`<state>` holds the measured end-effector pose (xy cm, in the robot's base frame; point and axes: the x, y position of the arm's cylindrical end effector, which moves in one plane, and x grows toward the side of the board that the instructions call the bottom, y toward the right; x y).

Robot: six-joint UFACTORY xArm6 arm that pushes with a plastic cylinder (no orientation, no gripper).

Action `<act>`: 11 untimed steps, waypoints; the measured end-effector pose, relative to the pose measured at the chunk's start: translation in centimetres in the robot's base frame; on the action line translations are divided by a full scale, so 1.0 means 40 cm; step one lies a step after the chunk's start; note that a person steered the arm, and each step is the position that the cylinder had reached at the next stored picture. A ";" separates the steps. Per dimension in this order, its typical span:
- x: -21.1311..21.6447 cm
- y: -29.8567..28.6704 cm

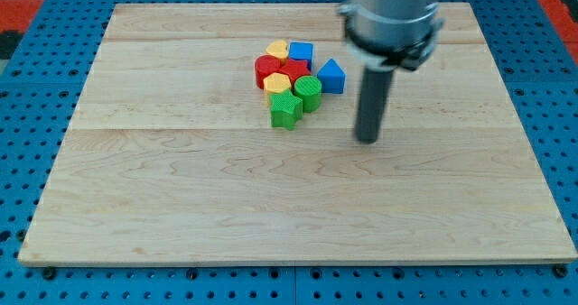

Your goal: Nudge the blue blocks into the group of blocks

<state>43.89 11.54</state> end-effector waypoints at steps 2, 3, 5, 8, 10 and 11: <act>-0.209 0.020; -0.209 -0.030; -0.210 -0.076; -0.252 -0.156; -0.400 -0.088; -0.424 -0.166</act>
<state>26.94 4.89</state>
